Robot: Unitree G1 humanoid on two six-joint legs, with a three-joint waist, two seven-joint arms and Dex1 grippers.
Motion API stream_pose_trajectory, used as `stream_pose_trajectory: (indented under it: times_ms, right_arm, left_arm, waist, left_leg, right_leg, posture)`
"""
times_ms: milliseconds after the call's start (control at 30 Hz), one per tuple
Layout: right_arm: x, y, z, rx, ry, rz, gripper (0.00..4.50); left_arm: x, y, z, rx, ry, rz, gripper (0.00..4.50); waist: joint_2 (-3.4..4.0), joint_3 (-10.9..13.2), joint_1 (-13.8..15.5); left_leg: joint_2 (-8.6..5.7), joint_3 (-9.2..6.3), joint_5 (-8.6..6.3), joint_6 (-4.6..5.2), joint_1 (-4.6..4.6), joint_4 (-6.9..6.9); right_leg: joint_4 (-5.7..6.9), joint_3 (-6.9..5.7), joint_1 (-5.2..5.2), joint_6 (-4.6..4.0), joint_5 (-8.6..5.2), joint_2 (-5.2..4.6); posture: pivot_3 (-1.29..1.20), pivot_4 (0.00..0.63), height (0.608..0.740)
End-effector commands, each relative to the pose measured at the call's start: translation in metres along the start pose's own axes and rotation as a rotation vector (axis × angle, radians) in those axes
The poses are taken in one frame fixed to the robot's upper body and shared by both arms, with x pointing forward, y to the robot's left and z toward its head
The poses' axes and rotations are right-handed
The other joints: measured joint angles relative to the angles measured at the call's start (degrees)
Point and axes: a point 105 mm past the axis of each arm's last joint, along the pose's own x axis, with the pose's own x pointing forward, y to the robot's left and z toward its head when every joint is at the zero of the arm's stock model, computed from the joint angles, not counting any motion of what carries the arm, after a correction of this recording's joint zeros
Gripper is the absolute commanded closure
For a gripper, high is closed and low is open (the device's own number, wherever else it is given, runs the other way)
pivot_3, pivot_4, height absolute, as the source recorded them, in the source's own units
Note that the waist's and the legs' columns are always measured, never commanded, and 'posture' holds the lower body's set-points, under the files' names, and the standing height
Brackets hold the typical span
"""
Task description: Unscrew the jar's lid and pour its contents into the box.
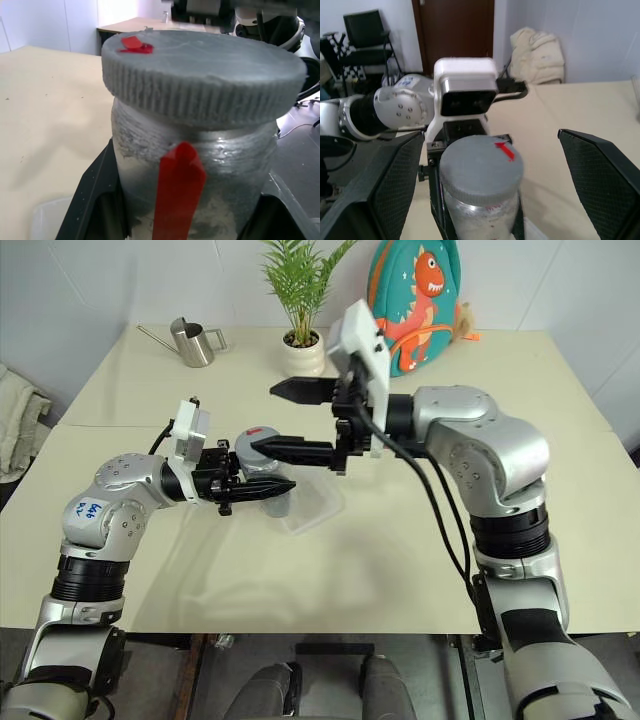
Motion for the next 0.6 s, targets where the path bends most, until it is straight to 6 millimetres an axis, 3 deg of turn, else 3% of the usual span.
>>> stream_pose_trajectory:
  times_ms: [33,300,600]
  right_arm:
    - [0.011,0.003,0.011,-0.086,-0.003,0.0,0.02]
    - [0.013,-0.009,0.004,-0.081,0.003,-0.038,0.02]
    - [-0.011,-0.022,-0.005,-0.06,0.023,-0.071,0.02]
  left_arm:
    - [0.005,-0.002,0.013,0.058,-0.015,-0.026,2.57]
    - [0.006,-0.003,0.012,0.057,-0.016,-0.031,2.57]
    - [0.005,-0.002,0.012,0.061,-0.016,-0.024,2.57]
  waist:
    - [0.0,0.0,0.0]
    - [0.0,0.0,-0.1]
    - [0.0,0.0,-0.1]
  left_leg:
    - [0.0,0.0,0.0,0.0,0.0,0.0]
    - [0.0,0.0,0.0,0.0,0.0,0.0]
    - [0.0,0.0,0.0,0.0,0.0,0.0]
  right_leg:
    - [0.0,0.0,0.0,0.0,0.0,0.0]
    - [0.01,-0.01,0.0,0.0,0.0,0.02]
    - [0.01,-0.02,0.0,0.0,0.0,0.03]
  posture:
    - [0.0,0.15,0.74]
    - [0.0,0.15,0.74]
    - [0.0,0.15,0.74]
